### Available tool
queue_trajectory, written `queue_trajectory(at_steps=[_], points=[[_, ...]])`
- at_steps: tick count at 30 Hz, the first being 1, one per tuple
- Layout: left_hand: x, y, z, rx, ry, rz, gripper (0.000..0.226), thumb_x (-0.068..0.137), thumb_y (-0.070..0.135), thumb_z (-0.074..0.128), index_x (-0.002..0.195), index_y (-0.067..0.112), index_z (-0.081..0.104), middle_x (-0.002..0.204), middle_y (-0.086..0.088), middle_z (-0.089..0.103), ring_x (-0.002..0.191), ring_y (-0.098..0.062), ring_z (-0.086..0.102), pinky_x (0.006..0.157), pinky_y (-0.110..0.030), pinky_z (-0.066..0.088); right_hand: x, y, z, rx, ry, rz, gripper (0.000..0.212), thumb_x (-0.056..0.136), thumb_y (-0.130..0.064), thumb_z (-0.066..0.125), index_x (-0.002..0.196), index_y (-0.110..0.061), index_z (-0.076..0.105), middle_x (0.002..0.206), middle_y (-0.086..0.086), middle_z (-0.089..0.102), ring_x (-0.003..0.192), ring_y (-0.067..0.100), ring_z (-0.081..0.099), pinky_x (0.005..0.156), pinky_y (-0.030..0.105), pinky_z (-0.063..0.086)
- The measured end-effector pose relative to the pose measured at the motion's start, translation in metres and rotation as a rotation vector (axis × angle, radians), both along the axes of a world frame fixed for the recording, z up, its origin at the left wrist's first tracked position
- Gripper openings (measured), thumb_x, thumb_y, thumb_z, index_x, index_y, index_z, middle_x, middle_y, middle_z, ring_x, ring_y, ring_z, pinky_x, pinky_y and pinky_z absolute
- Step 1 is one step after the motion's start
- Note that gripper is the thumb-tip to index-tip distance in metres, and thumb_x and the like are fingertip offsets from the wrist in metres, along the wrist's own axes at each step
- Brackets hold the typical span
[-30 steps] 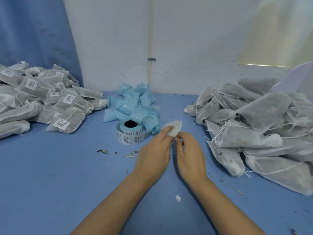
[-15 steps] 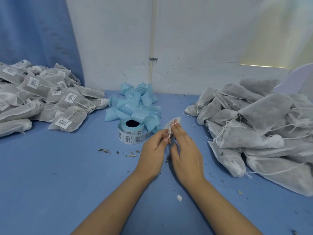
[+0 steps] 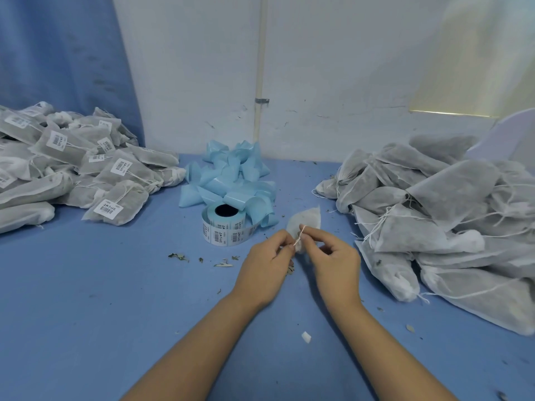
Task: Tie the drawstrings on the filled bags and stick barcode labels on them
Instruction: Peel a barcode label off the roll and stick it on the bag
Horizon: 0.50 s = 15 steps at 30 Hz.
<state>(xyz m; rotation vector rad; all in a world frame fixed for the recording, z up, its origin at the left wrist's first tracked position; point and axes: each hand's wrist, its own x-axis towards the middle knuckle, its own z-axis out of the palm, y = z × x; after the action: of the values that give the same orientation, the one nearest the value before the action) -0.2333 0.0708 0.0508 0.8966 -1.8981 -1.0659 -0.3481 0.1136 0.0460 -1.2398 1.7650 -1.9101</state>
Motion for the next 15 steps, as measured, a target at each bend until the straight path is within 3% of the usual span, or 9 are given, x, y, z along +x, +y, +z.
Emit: queue_trajectory(at_steps=[2, 5, 7, 10, 15], points=[[-0.0001, -0.0015, -0.0004, 0.024, 0.007, 0.002, 0.019, 0.088, 0.032, 0.045, 0.073, 0.023, 0.050, 0.071, -0.006, 0.063, 0.066, -0.015, 0.052, 0.067, -0.033, 0.042, -0.0015, -0.0003, 0.0037, -0.001, -0.109, 0.017, 0.015, 0.082, -0.012, 0.072, 0.087, -0.026, 0.076, 0.079, -0.018, 0.073, 0.055, -0.004, 0.053, 0.062, 0.008, 0.043], [0.0001, -0.0031, -0.0017, 0.048, 0.063, 0.028, 0.021, 0.096, 0.021, 0.045, 0.075, 0.021, 0.051, 0.072, -0.005, 0.066, 0.060, -0.002, 0.056, 0.060, -0.019, 0.040, -0.0027, -0.0006, 0.0075, 0.004, -0.181, 0.044, 0.012, 0.081, -0.013, 0.074, 0.083, -0.024, 0.076, 0.079, -0.019, 0.073, 0.063, -0.006, 0.060, 0.067, 0.011, 0.048], [0.0000, -0.0036, -0.0016, 0.085, 0.122, 0.049, 0.021, 0.098, 0.020, 0.042, 0.078, 0.023, 0.050, 0.078, -0.002, 0.069, 0.060, -0.009, 0.064, 0.059, -0.023, 0.041, -0.0018, -0.0001, 0.0085, 0.018, -0.192, 0.074, 0.010, 0.081, -0.013, 0.074, 0.083, -0.022, 0.076, 0.080, -0.017, 0.074, 0.070, -0.005, 0.064, 0.069, 0.014, 0.051], [-0.0007, -0.0050, -0.0001, 0.116, 0.194, 0.107, 0.017, 0.101, 0.024, 0.038, 0.087, 0.024, 0.049, 0.089, 0.003, 0.068, 0.053, -0.019, 0.066, 0.055, -0.023, 0.040, -0.0002, 0.0005, 0.0086, 0.050, -0.139, 0.118, 0.007, 0.081, -0.015, 0.074, 0.083, -0.022, 0.077, 0.079, -0.013, 0.074, 0.072, -0.002, 0.066, 0.068, 0.012, 0.050], [0.0002, -0.0023, 0.0016, 0.040, 0.239, 0.135, 0.016, 0.101, 0.025, 0.040, 0.087, 0.026, 0.048, 0.085, 0.006, 0.067, 0.048, -0.020, 0.063, 0.050, -0.019, 0.043, 0.0058, 0.0019, 0.0065, 0.098, 0.019, 0.131, 0.007, 0.081, -0.020, 0.074, 0.081, -0.026, 0.077, 0.074, -0.013, 0.073, 0.064, 0.001, 0.061, 0.062, 0.013, 0.044]])
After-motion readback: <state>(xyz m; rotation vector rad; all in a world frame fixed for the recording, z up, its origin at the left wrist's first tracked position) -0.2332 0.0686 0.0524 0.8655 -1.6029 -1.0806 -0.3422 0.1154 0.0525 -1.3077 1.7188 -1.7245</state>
